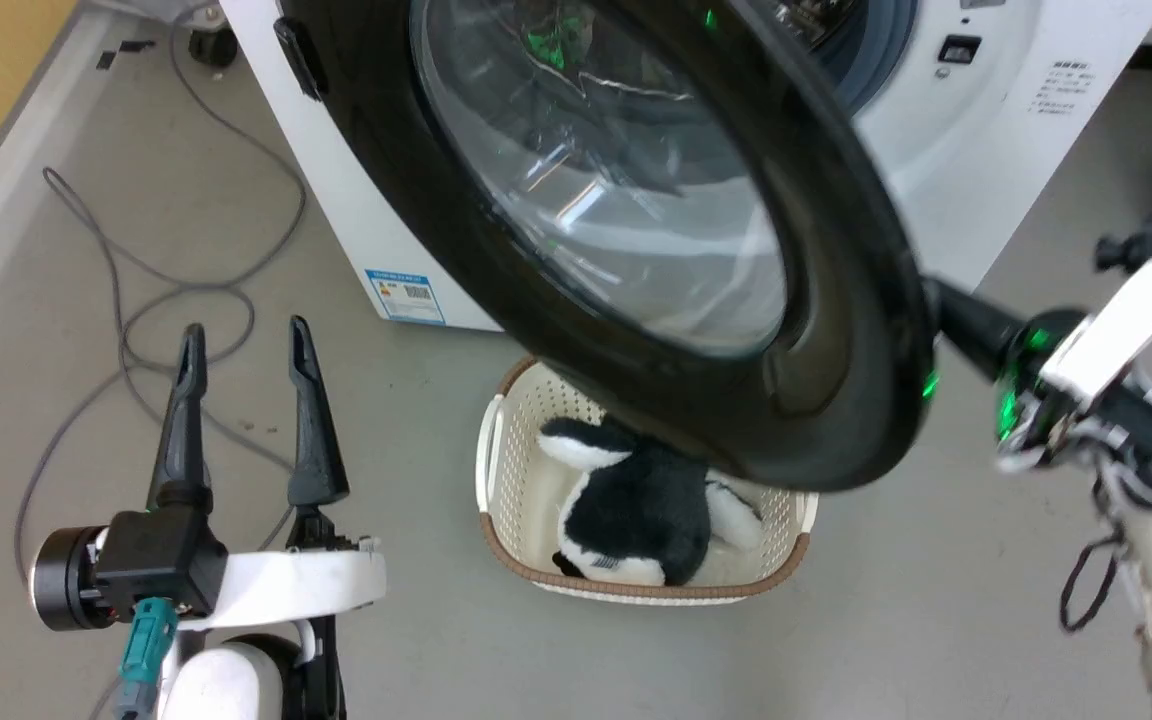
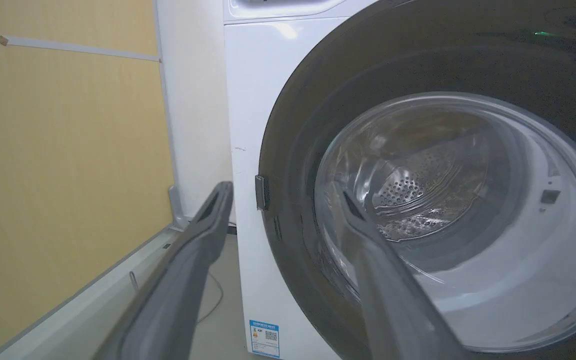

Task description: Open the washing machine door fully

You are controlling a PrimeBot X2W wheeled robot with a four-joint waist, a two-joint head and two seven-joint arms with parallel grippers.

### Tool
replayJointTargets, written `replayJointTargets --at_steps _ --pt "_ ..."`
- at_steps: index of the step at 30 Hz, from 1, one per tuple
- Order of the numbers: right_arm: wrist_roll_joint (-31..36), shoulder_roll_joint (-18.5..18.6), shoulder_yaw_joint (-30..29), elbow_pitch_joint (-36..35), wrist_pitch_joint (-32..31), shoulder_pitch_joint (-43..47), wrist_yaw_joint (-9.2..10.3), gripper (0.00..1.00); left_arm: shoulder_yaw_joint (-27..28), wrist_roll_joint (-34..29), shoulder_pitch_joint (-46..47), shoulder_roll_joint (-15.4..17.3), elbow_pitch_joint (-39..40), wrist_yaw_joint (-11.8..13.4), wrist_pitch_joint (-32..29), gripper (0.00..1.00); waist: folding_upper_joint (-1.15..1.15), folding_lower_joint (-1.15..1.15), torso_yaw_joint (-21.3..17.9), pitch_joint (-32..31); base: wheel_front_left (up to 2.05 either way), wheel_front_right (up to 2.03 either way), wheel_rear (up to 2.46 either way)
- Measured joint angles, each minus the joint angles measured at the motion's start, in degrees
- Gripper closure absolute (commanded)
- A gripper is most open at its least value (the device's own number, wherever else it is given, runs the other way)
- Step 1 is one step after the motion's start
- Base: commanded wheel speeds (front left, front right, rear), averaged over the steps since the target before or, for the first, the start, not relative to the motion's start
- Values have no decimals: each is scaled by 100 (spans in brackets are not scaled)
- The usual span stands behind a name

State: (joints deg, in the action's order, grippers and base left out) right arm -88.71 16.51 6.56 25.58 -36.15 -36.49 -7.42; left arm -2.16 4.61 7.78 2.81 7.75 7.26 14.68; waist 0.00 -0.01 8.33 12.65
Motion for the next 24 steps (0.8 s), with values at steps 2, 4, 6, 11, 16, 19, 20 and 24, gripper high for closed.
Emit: replayJointTargets --at_steps 2,4,6,11,16,19,20,24 --pt "-13 -45 55 -232 -29 230 0 100 20 -40 -31 -1 -9 -37 0 0 0 0 -14 -61 0 0 0" --pt "-48 -112 105 -427 -40 445 0 100 43 -56 -87 -1 -26 -47 0 0 0 0 -30 -121 0 0 0" --pt "-62 -166 165 -604 -64 637 0 100 68 -79 -110 -1 -49 -89 0 0 0 0 -41 -185 0 0 0" --pt "-107 -287 324 -1071 -156 1062 0 100 98 -103 -226 -1 -87 -121 0 0 0 0 -42 -335 0 0 0" --pt "-104 -433 544 -1506 -204 1504 0 100 145 -198 -328 -1 -215 -137 0 0 0 0 -19 -453 0 0 0" --pt "-104 -531 661 -1707 -210 1749 0 100 174 -218 -374 0 -289 -137 0 0 0 0 1 -524 0 0 0" --pt "-104 -561 700 -1772 -211 1821 0 100 180 -237 -404 -1 -315 -138 0 0 0 0 7 -543 0 0 0" --pt "-105 -668 826 -2005 -213 2047 0 100 187 -253 -464 -1 -412 -159 0 0 0 0 45 -616 0 0 0"
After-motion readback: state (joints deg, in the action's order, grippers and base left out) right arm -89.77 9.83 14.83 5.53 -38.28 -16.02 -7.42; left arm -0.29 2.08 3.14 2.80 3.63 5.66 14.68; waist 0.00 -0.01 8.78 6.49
